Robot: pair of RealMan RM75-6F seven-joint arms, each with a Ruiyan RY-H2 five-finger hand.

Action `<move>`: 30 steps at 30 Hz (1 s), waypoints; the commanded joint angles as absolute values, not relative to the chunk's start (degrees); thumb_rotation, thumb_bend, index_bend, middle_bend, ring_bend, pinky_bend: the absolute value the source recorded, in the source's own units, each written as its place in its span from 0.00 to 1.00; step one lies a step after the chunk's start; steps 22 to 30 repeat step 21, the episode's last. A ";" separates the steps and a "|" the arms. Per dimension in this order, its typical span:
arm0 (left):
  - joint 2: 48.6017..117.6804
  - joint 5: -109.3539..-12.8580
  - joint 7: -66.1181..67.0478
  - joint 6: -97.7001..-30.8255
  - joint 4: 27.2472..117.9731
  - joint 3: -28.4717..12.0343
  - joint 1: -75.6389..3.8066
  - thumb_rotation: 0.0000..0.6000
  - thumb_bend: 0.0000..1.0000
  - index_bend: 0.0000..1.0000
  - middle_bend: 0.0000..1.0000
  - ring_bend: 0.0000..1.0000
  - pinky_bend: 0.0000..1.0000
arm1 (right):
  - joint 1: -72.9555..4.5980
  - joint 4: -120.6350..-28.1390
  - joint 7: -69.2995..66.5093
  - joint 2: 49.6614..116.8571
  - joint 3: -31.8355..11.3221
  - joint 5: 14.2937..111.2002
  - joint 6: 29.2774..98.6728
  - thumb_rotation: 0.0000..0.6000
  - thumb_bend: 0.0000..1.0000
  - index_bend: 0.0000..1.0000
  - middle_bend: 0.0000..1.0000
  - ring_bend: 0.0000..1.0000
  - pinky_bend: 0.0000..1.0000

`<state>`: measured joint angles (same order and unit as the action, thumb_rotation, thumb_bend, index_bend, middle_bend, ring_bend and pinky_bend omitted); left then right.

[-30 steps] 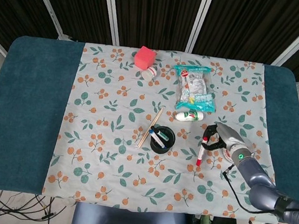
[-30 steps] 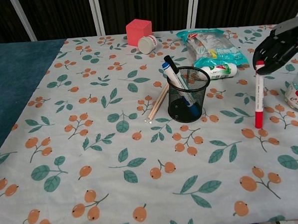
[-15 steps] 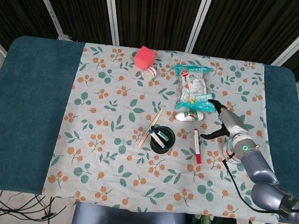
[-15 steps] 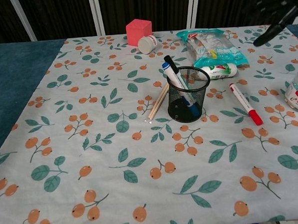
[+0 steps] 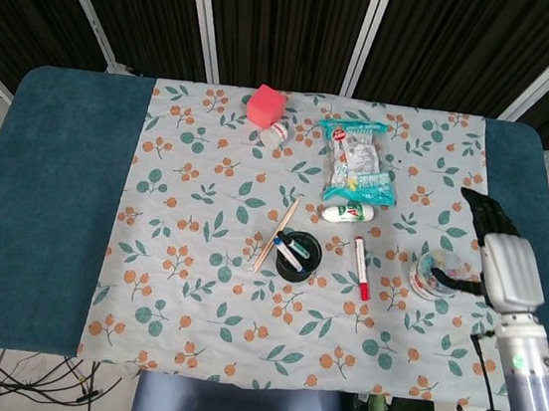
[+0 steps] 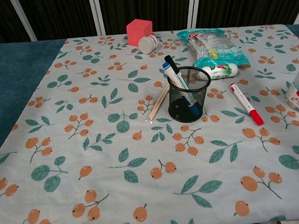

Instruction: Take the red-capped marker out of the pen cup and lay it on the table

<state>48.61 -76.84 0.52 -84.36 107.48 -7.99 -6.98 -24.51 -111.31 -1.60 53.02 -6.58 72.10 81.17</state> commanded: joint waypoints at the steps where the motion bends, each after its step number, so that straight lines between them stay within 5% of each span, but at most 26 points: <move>1: 48.34 -76.99 0.34 -84.41 107.75 -7.97 -6.93 1.00 0.18 0.08 0.00 0.00 0.00 | -9.61 -104.76 2.61 59.38 3.53 89.19 97.72 1.00 0.00 0.06 0.10 0.09 0.18; 9: 48.30 -78.93 2.42 -82.15 107.12 -6.27 -7.55 1.00 0.18 0.08 0.00 0.00 0.00 | -3.24 -92.81 3.52 64.59 4.42 93.12 103.73 1.00 0.00 0.06 0.07 0.07 0.18; 30: 49.64 -84.86 5.26 -82.17 108.26 -4.11 -8.02 1.00 0.18 0.08 0.00 0.00 0.00 | -2.24 -93.37 2.35 64.30 2.24 93.24 101.69 1.00 0.00 0.06 0.06 0.07 0.18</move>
